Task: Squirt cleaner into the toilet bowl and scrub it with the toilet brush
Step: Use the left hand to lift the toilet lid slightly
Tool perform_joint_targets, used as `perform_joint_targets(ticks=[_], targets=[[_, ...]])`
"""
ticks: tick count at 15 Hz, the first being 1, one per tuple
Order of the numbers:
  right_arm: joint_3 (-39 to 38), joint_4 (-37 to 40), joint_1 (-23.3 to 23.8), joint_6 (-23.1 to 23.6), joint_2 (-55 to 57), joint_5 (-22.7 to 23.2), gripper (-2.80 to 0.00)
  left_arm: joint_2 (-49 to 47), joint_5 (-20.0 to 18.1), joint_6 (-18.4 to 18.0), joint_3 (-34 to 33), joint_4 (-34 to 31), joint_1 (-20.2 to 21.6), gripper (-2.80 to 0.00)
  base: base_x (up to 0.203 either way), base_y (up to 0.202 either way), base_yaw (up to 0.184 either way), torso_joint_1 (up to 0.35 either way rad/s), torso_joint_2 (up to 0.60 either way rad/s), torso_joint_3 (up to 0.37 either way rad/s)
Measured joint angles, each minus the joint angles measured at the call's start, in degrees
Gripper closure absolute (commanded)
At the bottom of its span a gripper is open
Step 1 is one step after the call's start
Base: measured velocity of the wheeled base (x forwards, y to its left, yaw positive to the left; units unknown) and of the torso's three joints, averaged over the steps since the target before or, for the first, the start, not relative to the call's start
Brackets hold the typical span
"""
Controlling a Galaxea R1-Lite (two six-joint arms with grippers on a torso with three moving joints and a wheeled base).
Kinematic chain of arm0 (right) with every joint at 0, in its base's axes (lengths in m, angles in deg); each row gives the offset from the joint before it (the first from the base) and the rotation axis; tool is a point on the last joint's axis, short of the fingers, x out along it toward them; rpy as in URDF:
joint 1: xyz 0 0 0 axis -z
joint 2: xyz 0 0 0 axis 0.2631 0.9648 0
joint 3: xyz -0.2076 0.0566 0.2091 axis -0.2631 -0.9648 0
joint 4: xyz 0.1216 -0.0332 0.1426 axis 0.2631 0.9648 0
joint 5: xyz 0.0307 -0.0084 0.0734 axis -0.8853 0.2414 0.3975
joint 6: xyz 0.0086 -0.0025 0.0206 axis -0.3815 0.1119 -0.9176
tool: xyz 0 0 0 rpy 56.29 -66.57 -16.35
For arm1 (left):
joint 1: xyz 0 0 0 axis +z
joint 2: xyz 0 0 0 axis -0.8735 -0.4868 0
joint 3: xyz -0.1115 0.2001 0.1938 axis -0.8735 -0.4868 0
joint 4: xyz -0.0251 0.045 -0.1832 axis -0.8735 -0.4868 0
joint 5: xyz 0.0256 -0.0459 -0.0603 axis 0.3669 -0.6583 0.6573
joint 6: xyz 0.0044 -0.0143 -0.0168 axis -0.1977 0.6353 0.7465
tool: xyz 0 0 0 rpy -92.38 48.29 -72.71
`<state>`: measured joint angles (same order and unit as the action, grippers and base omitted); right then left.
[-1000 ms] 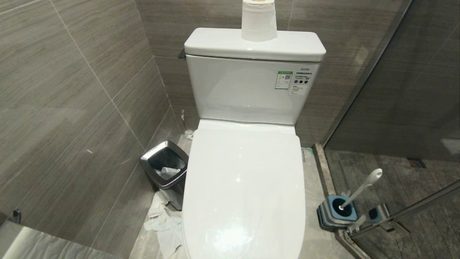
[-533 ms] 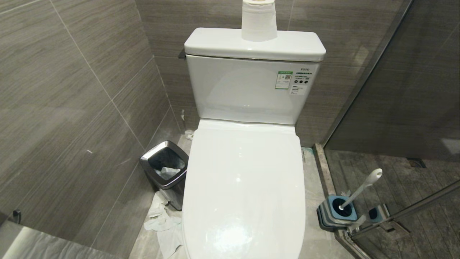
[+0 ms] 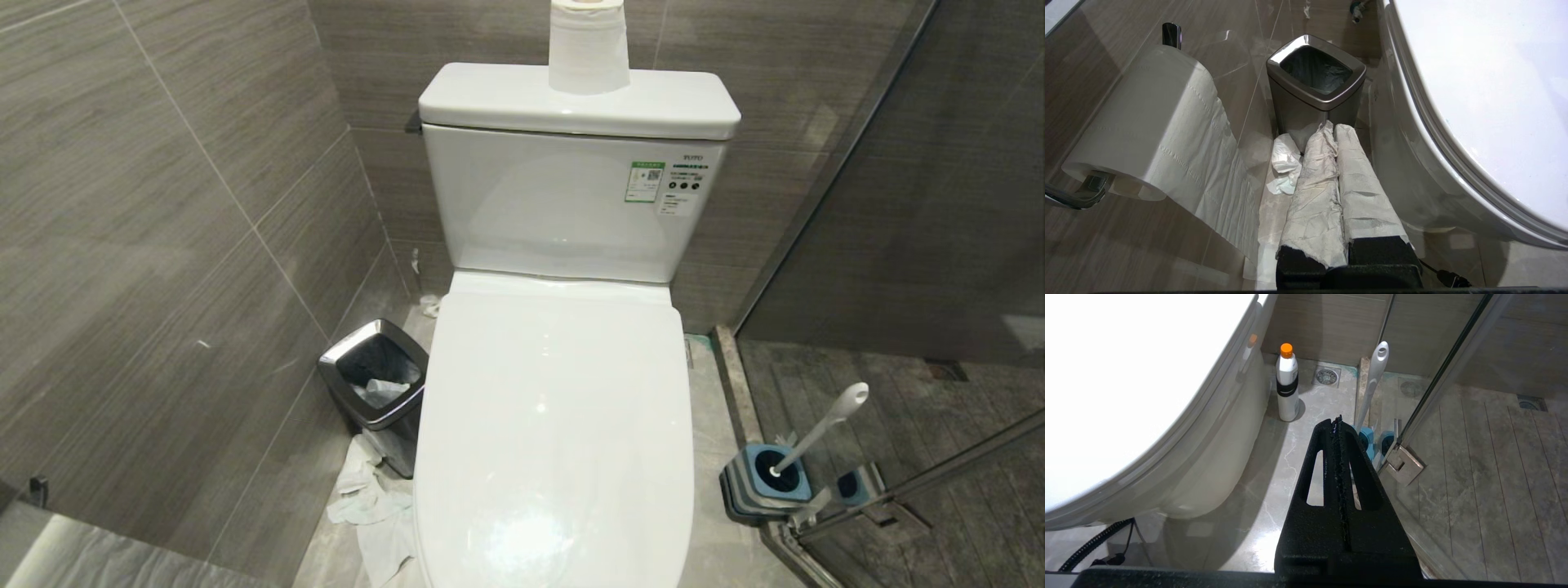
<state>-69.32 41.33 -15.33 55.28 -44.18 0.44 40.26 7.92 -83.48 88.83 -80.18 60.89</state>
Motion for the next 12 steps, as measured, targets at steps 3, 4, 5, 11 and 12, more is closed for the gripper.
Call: perform_joint_targets(ticks=[3, 4, 5, 11, 12], targets=[[0.0, 0.01, 0.0, 0.0, 0.0, 0.0, 0.0, 0.0, 0.0, 0.0, 0.0, 0.02, 0.0, 0.0, 0.0, 0.0, 0.0, 0.0, 0.0, 0.0], [0.0, 0.0, 0.0, 0.0, 0.0, -0.02, 0.0, 0.0, 0.0, -0.01, 0.0, 0.02, 0.0, 0.0, 0.0, 0.0, 0.0, 0.0, 0.0, 0.0], [0.0, 0.02, 0.02, 0.0, 0.0, 0.0, 0.0, 0.01, 0.0, 0.0, 0.0, 0.02, 0.0, 0.0, 0.0, 0.0, 0.0, 0.0, 0.0, 0.0], [0.0, 0.02, 0.02, 0.0, 0.0, 0.0, 0.0, 0.01, 0.0, 0.01, 0.0, 0.01, 0.0, 0.0, 0.0, 0.0, 0.0, 0.0, 0.0, 0.0], [0.0, 0.02, 0.01, 0.0, 0.0, -0.01, 0.0, 0.02, 0.02, 0.0, 0.0, 0.02, 0.0, 0.0, 0.0, 0.0, 0.0, 0.0, 0.0, 0.0]])
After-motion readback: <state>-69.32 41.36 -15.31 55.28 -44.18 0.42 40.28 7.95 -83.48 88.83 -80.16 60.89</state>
